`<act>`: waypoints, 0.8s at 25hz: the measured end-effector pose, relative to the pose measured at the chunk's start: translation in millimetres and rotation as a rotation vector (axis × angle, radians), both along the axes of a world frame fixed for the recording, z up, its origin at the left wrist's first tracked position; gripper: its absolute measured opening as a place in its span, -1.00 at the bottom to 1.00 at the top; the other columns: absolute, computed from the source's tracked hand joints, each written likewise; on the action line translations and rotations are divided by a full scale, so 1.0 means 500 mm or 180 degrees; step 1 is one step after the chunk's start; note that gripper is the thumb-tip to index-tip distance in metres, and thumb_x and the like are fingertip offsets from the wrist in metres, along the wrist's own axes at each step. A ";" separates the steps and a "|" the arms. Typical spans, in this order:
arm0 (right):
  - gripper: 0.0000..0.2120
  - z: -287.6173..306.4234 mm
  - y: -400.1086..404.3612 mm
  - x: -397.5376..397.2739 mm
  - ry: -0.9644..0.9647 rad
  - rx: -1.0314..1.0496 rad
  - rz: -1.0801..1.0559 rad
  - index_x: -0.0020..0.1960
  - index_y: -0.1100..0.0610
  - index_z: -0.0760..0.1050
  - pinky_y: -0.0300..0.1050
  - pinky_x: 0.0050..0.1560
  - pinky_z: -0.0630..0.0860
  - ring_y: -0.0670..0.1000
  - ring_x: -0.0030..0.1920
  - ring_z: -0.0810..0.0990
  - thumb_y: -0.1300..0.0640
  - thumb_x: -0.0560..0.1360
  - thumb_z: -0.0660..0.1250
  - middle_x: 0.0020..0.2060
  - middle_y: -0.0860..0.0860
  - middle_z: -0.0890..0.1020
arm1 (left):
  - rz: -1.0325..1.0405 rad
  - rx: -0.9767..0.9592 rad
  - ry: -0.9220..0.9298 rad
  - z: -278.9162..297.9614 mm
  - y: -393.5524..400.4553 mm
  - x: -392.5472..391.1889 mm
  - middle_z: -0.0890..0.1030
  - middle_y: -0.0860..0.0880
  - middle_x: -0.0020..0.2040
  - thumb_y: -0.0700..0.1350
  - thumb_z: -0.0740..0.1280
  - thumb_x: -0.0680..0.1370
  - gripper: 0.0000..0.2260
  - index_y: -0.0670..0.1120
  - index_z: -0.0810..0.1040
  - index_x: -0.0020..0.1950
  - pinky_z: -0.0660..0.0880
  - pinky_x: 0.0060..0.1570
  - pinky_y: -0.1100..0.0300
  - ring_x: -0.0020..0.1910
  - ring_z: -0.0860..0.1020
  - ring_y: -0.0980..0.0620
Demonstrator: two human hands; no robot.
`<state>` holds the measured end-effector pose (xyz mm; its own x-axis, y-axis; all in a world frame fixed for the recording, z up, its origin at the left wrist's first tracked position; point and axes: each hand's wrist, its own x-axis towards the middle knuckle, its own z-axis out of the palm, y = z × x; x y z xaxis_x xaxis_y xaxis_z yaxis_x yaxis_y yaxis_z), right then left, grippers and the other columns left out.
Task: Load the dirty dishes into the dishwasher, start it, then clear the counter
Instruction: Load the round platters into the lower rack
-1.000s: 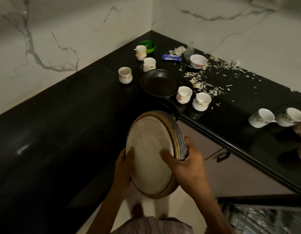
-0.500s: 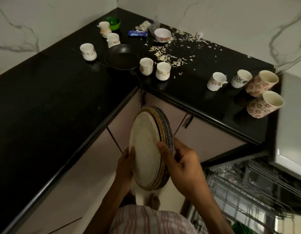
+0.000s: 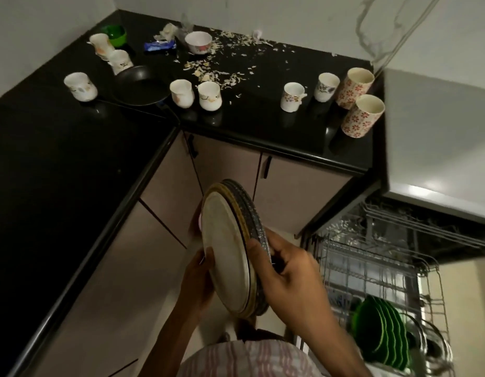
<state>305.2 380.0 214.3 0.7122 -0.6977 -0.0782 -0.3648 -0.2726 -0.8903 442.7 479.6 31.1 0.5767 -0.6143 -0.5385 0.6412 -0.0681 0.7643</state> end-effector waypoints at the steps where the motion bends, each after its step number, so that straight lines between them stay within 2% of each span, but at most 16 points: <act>1: -0.81 -0.003 0.016 -0.014 -0.0007 0.0003 0.0058 0.11 -0.15 0.53 -0.28 -0.49 0.31 -0.11 -0.53 0.45 -0.11 0.61 0.16 -0.46 -0.02 0.53 | -0.0062 -0.0052 0.0047 -0.006 0.013 -0.007 0.58 -0.26 0.22 0.26 0.58 0.18 -0.15 -0.19 0.49 0.31 0.56 0.08 -0.13 0.20 0.55 -0.28; 3: -0.84 -0.009 0.051 -0.042 0.0043 -0.0017 0.0073 0.09 -0.12 0.49 -0.24 -0.49 0.26 -0.07 -0.55 0.39 -0.04 0.65 0.14 -0.49 0.06 0.45 | -0.0190 -0.0135 0.0158 -0.015 0.042 -0.022 0.56 -0.28 0.24 0.22 0.57 0.25 -0.20 -0.20 0.48 0.33 0.49 0.19 -0.22 0.23 0.53 -0.31; 5: -0.82 -0.018 0.089 -0.068 0.0145 -0.0082 -0.0062 0.08 -0.07 0.51 -0.18 -0.52 0.26 -0.03 -0.56 0.38 -0.03 0.65 0.14 -0.50 0.05 0.45 | -0.0320 -0.0182 0.0182 -0.023 0.073 -0.039 0.55 -0.27 0.27 0.19 0.49 0.38 -0.34 -0.18 0.48 0.34 0.40 0.28 -0.29 0.26 0.51 -0.30; 8: -0.87 -0.025 0.141 -0.103 0.0264 -0.0196 -0.0377 -0.08 -0.14 0.47 -0.17 -0.53 0.27 -0.03 -0.57 0.39 -0.01 0.62 0.20 -0.51 -0.01 0.46 | -0.0511 -0.0165 0.0210 -0.036 0.114 -0.073 0.52 -0.28 0.29 0.12 0.33 0.53 -0.47 -0.20 0.45 0.37 0.34 0.32 -0.32 0.29 0.48 -0.31; 11: -0.84 -0.030 0.187 -0.146 0.0412 -0.0377 -0.0718 -0.04 -0.02 0.57 -0.08 -0.48 0.39 -0.01 -0.52 0.47 -0.02 0.58 0.24 -0.47 -0.01 0.54 | -0.0616 -0.0097 0.0307 -0.036 0.143 -0.124 0.53 -0.31 0.27 0.14 0.40 0.47 -0.40 -0.22 0.45 0.36 0.36 0.30 -0.32 0.27 0.49 -0.34; 15: -0.87 -0.030 0.214 -0.197 0.0403 -0.0447 -0.1170 -0.01 -0.01 0.62 -0.11 -0.48 0.41 -0.05 -0.51 0.49 0.02 0.52 0.32 -0.47 -0.07 0.57 | -0.0710 0.0015 0.0367 -0.035 0.152 -0.188 0.55 -0.34 0.24 0.06 0.31 0.51 -0.49 -0.23 0.46 0.34 0.46 0.20 -0.23 0.23 0.50 -0.38; 18: -0.81 -0.027 0.224 -0.229 0.0331 -0.0499 -0.1305 -0.02 0.00 0.63 -0.05 -0.45 0.47 -0.06 -0.49 0.51 -0.04 0.50 0.29 -0.45 -0.09 0.60 | -0.0815 -0.0071 0.0465 -0.026 0.144 -0.220 0.53 -0.36 0.24 -0.02 0.28 0.58 -0.56 -0.27 0.43 0.36 0.54 0.07 -0.12 0.19 0.54 -0.34; 20: -0.79 -0.027 0.230 -0.256 0.0324 -0.0539 -0.1384 0.00 0.00 0.63 -0.03 -0.44 0.48 -0.06 -0.49 0.53 -0.06 0.50 0.28 -0.43 -0.08 0.62 | -0.0828 -0.0207 0.0670 -0.022 0.140 -0.248 0.53 -0.36 0.24 -0.07 0.20 0.62 -0.61 -0.27 0.41 0.37 0.54 0.09 -0.12 0.17 0.56 -0.30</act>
